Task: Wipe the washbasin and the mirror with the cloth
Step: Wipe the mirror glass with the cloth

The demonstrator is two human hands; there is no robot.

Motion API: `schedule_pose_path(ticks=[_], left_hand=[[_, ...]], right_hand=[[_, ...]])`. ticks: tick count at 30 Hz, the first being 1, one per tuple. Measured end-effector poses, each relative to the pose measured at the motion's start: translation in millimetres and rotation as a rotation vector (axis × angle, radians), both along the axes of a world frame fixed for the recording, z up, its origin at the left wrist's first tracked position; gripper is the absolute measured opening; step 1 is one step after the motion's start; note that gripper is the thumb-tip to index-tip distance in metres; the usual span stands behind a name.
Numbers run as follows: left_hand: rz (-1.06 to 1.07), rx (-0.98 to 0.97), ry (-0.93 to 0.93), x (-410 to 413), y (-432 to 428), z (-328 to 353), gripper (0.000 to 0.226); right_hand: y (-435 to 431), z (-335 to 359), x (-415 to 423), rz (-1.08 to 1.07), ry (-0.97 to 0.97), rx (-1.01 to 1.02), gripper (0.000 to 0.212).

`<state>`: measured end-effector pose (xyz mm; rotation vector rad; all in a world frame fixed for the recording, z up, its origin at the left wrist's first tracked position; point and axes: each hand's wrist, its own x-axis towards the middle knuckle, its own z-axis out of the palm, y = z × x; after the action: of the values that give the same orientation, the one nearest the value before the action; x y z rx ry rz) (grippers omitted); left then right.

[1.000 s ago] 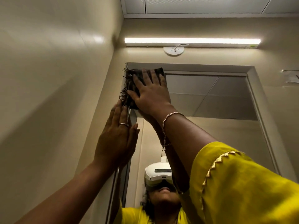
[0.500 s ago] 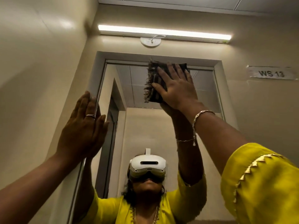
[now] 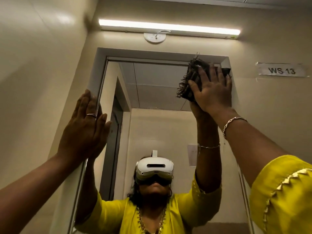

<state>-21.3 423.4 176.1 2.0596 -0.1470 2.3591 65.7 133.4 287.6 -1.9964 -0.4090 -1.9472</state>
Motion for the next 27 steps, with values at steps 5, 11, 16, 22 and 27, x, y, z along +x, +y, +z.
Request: schedule_pose_path(ticks=[5,11,16,22,27], left_hand=[[0.0,-0.016,0.015,4.7,4.8,-0.2,0.071],[-0.094,0.008,0.058,-7.1,-3.8,-1.1,0.085],[-0.167,0.022,0.06,-15.2,-8.8,-3.0,0.091],[-0.279,0.0,0.083,-11.0,-1.8,-0.3,0.104],[-0.281,-0.002,0.045,-7.9,0.8,0.8,0.099]], right_hand=[[32.1,-14.9,-10.2,0.006,0.034,0.073,0.06],[97.9,-32.0,-33.9,0.055,-0.009,-0.019,0.06],[153.3,-37.1,-53.7,0.106,-0.031,-0.108,0.061],[197.9,-35.8,-69.8,0.136,-0.034,-0.247,0.06],[199.0,-35.9,-68.5,0.132,-0.046,-0.305,0.058]])
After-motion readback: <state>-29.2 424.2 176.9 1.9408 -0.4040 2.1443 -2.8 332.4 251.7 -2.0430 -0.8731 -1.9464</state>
